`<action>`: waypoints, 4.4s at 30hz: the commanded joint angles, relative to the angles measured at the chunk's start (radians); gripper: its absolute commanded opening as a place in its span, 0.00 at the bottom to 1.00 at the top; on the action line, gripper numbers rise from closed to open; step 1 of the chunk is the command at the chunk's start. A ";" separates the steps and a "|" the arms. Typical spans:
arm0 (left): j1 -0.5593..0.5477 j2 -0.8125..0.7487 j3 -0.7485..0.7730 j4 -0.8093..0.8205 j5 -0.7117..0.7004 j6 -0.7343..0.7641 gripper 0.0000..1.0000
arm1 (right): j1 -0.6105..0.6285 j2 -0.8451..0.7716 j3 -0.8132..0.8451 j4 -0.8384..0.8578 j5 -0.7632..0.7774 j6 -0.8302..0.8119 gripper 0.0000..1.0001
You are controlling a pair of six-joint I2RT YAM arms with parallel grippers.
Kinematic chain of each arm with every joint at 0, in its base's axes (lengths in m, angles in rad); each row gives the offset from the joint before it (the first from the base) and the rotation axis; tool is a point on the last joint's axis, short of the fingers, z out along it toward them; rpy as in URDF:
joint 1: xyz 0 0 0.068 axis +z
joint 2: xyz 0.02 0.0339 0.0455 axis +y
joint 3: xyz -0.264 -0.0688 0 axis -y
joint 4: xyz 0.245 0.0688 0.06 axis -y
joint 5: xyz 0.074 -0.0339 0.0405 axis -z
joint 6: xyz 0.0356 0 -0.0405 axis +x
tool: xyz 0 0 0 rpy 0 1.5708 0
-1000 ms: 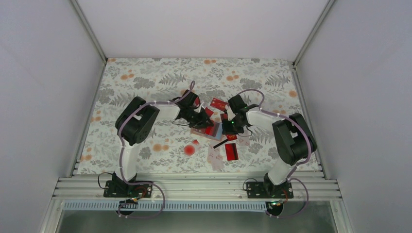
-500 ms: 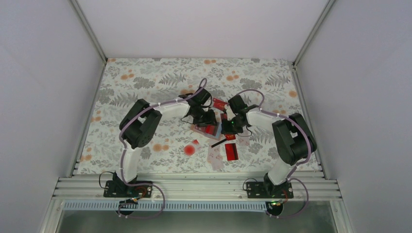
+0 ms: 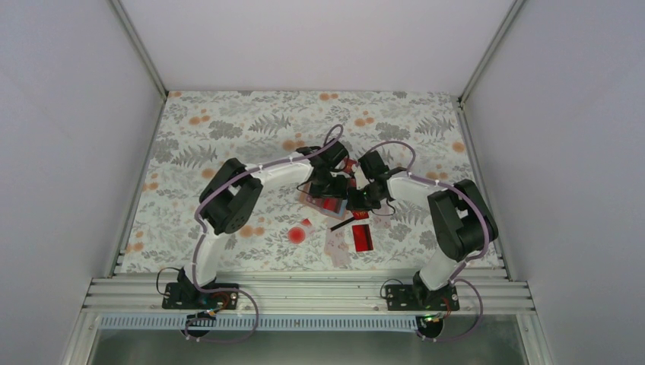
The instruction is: Put the credit cards into the card holder
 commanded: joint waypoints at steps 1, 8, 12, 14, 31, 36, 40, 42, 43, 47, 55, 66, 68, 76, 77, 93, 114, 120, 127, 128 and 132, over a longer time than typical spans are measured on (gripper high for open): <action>-0.029 0.087 0.009 -0.021 0.056 0.011 0.64 | 0.020 0.082 -0.050 0.094 -0.006 -0.027 0.04; -0.009 0.034 0.087 -0.134 -0.014 0.026 0.74 | 0.018 0.074 -0.018 0.069 0.015 -0.036 0.04; 0.035 -0.076 0.082 -0.175 -0.062 0.032 0.85 | 0.016 0.047 -0.008 0.042 0.031 -0.040 0.04; 0.066 -0.138 0.077 -0.183 -0.070 0.032 0.87 | 0.015 0.038 -0.002 0.028 0.035 -0.043 0.04; 0.375 -0.278 -0.295 0.087 0.337 0.315 0.71 | 0.016 -0.003 0.073 -0.067 0.035 -0.036 0.05; 0.413 -0.197 -0.334 0.162 0.439 0.340 0.71 | 0.017 0.022 0.078 -0.056 0.028 -0.028 0.05; 0.421 -0.161 -0.336 0.196 0.519 0.371 0.71 | 0.017 0.044 0.090 -0.057 0.032 -0.025 0.05; 0.421 -0.138 -0.325 0.199 0.534 0.382 0.71 | 0.016 0.051 0.093 -0.058 0.034 -0.024 0.04; 0.421 -0.126 -0.322 0.199 0.537 0.386 0.71 | 0.015 0.056 0.094 -0.059 0.032 -0.022 0.04; 0.422 -0.080 -0.319 0.208 0.563 0.395 0.71 | 0.016 0.072 0.095 -0.053 0.030 -0.022 0.05; 0.423 -0.080 -0.317 0.204 0.616 0.400 0.70 | 0.017 0.108 0.100 -0.029 0.010 -0.009 0.04; 0.422 -0.214 -0.334 0.187 0.626 0.346 0.69 | 0.053 0.199 0.171 -0.005 -0.013 -0.003 0.04; 0.422 -0.246 -0.343 0.172 0.604 0.341 0.68 | 0.071 0.224 0.199 -0.004 -0.015 0.001 0.04; 0.419 -0.318 -0.442 0.199 0.592 0.317 0.67 | 0.132 0.313 0.310 0.005 -0.035 0.023 0.04; 0.416 -0.306 -0.459 0.224 0.602 0.310 0.67 | 0.131 0.312 0.316 0.002 -0.031 0.025 0.04; 0.378 -0.247 -0.416 0.202 0.536 0.323 0.48 | 0.068 0.032 0.262 -0.121 -0.019 0.017 0.16; 0.343 -0.139 -0.283 0.068 0.375 0.372 0.17 | 0.042 0.130 0.240 -0.062 0.065 0.100 0.15; 0.331 -0.101 -0.227 0.030 0.348 0.383 0.16 | 0.043 0.172 0.259 -0.042 0.046 0.090 0.14; 0.308 -0.076 -0.181 -0.009 0.303 0.393 0.16 | 0.044 0.191 0.301 -0.032 0.027 0.081 0.13; 0.305 -0.073 -0.180 -0.012 0.298 0.395 0.16 | 0.044 0.192 0.309 -0.032 0.026 0.079 0.13; 0.295 -0.064 -0.182 -0.014 0.284 0.396 0.16 | 0.043 0.196 0.335 -0.036 0.015 0.073 0.12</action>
